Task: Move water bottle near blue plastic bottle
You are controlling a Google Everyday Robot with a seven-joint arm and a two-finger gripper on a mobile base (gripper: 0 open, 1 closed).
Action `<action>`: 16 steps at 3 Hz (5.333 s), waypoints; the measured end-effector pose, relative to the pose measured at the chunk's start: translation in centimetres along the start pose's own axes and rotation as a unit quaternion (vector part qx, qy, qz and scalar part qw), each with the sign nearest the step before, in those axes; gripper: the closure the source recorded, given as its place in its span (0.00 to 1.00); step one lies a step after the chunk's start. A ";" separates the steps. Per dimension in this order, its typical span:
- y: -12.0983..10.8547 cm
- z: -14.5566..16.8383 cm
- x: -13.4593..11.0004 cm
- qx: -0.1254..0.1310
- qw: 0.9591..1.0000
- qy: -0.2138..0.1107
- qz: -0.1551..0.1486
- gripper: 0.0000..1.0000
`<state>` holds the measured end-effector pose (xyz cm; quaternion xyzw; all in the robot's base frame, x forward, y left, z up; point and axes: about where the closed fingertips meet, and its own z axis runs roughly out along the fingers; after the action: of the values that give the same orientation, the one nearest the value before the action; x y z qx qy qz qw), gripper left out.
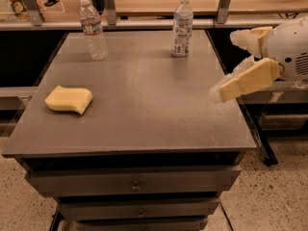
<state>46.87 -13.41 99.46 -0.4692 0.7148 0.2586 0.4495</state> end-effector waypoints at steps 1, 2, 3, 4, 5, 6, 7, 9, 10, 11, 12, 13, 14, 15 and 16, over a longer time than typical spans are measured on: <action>0.2 2.5 0.6 -0.003 1.000 -0.013 0.011 0.00; 0.6 8.9 0.5 -0.029 0.998 -0.058 0.021 0.00; 0.4 15.8 -1.1 -0.051 0.993 -0.102 0.021 0.00; -1.3 21.4 -2.5 -0.060 0.990 -0.125 0.017 0.00; -3.2 25.0 -3.5 -0.055 0.990 -0.130 0.007 0.00; -5.3 27.6 -4.0 -0.044 0.991 -0.129 -0.001 0.00; -6.9 29.5 -4.9 -0.036 0.991 -0.127 -0.006 0.00; -9.1 33.8 -6.7 -0.027 0.992 -0.124 0.007 0.00; -9.8 36.1 -7.4 -0.018 0.992 -0.122 0.018 0.00; -10.9 38.2 -8.4 -0.010 0.992 -0.124 0.017 0.00; -12.4 40.3 -9.7 -0.003 0.992 -0.127 0.007 0.00; -13.5 42.0 -11.0 -0.004 0.992 -0.129 -0.004 0.00; -14.3 43.3 -12.2 0.003 0.992 -0.128 -0.013 0.00; -15.3 44.3 -13.4 0.014 0.991 -0.129 -0.019 0.18; -15.9 44.7 -14.5 0.018 0.990 -0.133 -0.034 0.41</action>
Offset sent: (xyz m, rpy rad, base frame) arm 0.0711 0.1467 -0.0810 0.2940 -0.0115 0.0865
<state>81.33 21.54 92.47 -0.4464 0.6371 0.2903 0.5572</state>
